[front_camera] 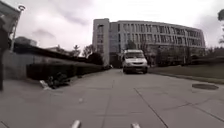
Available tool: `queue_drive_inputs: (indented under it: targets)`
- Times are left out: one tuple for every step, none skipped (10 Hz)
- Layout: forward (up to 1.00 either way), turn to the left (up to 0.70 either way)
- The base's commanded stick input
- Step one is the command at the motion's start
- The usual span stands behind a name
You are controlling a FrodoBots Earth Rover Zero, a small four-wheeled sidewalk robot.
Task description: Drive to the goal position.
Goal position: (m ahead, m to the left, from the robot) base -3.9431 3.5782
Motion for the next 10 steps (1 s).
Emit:
queue_drive_inputs:
  targets:
    - [0.70, 0.00]
    - [0.70, 0.00]
    - [0.70, 0.00]
    - [0.70, 0.00]
    - [0.70, 0.00]
    - [0.70, 0.00]
    - [0.70, 0.00]
    - [0.70, 0.00]
    - [0.70, 0.00]
    - [0.70, 0.00]
